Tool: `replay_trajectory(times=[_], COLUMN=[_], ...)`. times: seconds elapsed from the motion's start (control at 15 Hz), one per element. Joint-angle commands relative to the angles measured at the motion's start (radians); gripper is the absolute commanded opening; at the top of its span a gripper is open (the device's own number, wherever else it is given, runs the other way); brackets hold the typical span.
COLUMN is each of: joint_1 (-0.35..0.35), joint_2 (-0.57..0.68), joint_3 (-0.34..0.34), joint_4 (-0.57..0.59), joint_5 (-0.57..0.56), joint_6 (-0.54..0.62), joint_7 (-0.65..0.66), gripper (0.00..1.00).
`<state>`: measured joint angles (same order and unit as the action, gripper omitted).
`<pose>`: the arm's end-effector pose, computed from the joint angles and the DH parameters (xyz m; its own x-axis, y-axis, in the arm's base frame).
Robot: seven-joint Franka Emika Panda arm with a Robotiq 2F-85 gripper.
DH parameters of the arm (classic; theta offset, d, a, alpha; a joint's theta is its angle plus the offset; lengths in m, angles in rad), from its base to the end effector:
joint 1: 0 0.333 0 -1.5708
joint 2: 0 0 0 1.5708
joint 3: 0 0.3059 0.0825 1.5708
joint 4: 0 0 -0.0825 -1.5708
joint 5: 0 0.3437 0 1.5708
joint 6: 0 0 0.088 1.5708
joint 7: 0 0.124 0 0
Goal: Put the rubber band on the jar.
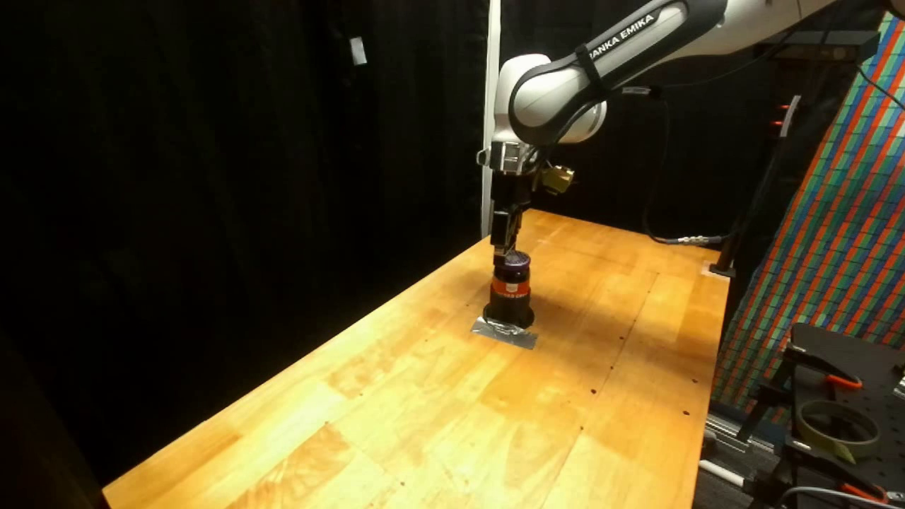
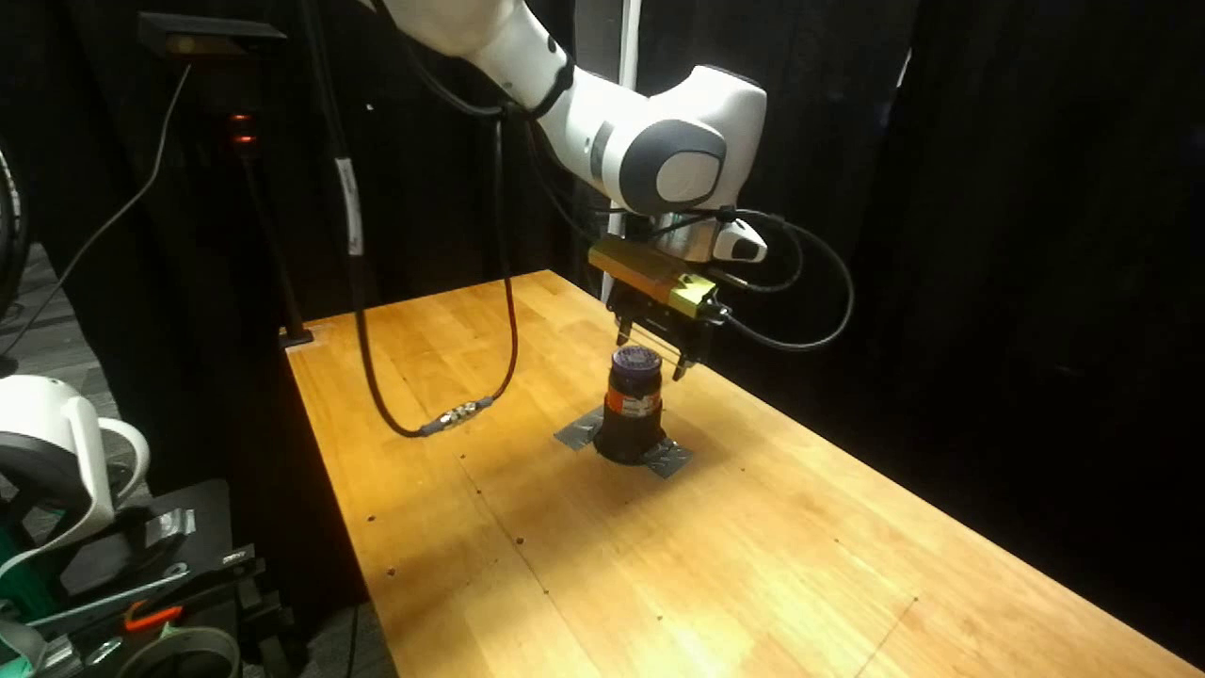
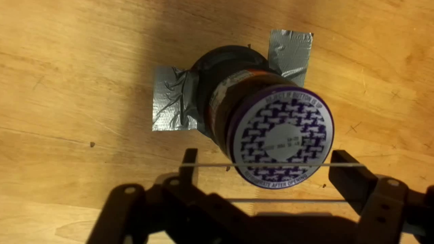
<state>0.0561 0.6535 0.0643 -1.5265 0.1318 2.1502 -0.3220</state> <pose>0.6603 0.0808 0.2715 0.9376 0.3474 0.0127 0.3453 -0.9264 -0.1502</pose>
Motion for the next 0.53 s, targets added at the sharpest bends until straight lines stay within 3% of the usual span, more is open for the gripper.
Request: replay_trajectory(times=[0.0, 0.47], joint_1=[-0.007, 0.012], joint_2=[0.081, 0.173], joint_3=[0.025, 0.026], joint_4=[0.142, 0.263], joint_5=[-0.024, -0.04], joint_6=[-0.098, -0.206], joint_7=[0.042, 0.093], gripper=[1.0, 1.0])
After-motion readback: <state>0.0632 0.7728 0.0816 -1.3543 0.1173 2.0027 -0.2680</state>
